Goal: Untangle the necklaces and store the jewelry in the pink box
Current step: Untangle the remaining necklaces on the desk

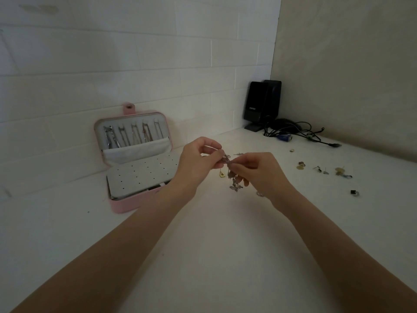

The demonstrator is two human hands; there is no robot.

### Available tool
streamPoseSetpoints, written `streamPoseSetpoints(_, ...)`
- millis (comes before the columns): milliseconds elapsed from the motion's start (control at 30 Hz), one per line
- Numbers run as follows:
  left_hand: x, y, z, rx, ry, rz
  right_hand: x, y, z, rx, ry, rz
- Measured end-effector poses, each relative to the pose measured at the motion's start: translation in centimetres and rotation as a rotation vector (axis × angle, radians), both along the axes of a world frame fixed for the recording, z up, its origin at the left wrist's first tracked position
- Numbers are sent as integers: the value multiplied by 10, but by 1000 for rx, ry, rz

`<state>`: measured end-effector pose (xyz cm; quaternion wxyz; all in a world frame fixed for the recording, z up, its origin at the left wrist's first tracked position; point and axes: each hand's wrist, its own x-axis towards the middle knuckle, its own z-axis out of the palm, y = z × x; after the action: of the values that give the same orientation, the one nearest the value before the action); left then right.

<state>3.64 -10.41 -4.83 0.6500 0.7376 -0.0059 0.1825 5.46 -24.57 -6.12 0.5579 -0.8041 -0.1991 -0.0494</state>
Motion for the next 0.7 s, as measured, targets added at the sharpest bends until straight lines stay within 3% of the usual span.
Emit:
streamPoseSetpoints(200, 0, 0, -1, -112, 55, -60, -2, -7, 2, 241, 289, 148)
streamPoseSetpoints(367, -1, 0, -1, -138, 93, -85, 1, -7, 2, 50, 73, -60)
streamPoseSetpoints(533, -1, 0, 0, -149, 154, -127, -2, -8, 7, 301, 199, -6)
streamPoseSetpoints(700, -6, 2, 5, -212, 275, -363, -1, -12, 10, 458, 327, 109)
